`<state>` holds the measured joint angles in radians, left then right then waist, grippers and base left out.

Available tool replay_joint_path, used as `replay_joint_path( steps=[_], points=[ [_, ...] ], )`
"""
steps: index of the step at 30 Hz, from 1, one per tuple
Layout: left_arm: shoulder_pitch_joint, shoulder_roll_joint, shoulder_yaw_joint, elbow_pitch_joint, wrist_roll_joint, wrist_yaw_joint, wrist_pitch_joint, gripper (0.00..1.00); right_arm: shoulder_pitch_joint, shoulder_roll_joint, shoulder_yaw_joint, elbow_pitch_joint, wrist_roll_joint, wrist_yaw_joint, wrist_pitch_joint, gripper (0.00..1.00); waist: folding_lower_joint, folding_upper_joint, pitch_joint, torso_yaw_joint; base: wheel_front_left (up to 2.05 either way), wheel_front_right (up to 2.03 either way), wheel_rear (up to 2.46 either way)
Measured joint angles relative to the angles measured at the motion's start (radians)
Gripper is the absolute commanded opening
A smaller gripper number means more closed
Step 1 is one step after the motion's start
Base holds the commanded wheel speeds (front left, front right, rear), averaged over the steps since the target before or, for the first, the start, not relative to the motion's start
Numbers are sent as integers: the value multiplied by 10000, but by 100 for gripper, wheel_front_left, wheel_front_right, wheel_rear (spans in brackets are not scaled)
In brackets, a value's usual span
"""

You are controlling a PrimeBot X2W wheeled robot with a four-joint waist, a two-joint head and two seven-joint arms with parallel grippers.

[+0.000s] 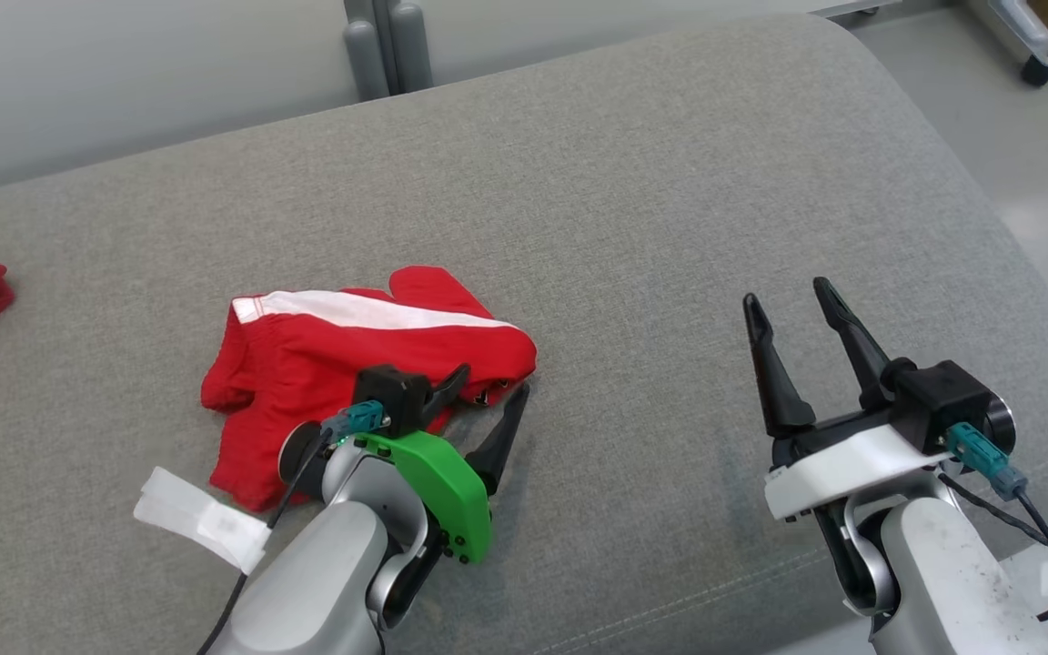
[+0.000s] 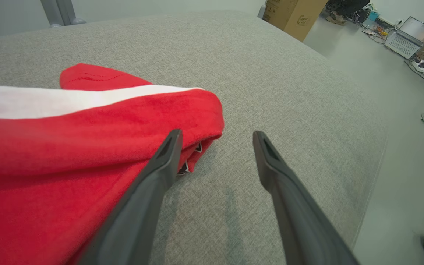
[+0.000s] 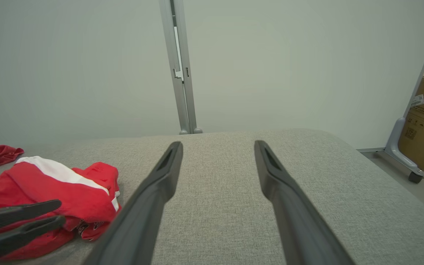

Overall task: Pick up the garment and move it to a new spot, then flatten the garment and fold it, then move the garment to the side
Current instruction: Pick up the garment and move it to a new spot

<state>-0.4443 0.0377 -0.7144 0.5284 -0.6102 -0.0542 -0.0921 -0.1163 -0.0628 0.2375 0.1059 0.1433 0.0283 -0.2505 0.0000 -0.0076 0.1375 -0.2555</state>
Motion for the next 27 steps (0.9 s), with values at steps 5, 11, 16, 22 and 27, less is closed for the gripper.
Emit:
replay_joint_path(
  steps=[5, 11, 16, 22, 27],
  points=[
    [-40, 2, 54, -199, -328, 65, -244, 100, 25, -8, -107, 21, 0, -36, 0, 100, 0, 1, -207, 342, 0, 0, 0],
    [-312, -4, 790, 48, -782, 673, -213, 100, 89, -8, -65, 29, -2, -35, 0, 100, 0, 0, -494, 722, 0, 0, 0],
    [-811, 8, 1657, 583, -890, 1243, 151, 100, 137, -4, 65, 19, -10, 67, 0, 100, 0, 0, -557, 869, 0, 0, 0],
    [-1277, 244, 2280, 1145, -1264, 1469, 719, 100, 137, -6, 130, -27, -31, 90, 0, 100, 0, 0, -378, 790, 0, 0, 0],
    [-1358, 575, 2612, 1630, -1375, 1542, 1126, 100, 136, -15, 150, -75, -54, 142, 0, 100, 0, 0, -206, 704, 0, 0, 0]
  ],
)
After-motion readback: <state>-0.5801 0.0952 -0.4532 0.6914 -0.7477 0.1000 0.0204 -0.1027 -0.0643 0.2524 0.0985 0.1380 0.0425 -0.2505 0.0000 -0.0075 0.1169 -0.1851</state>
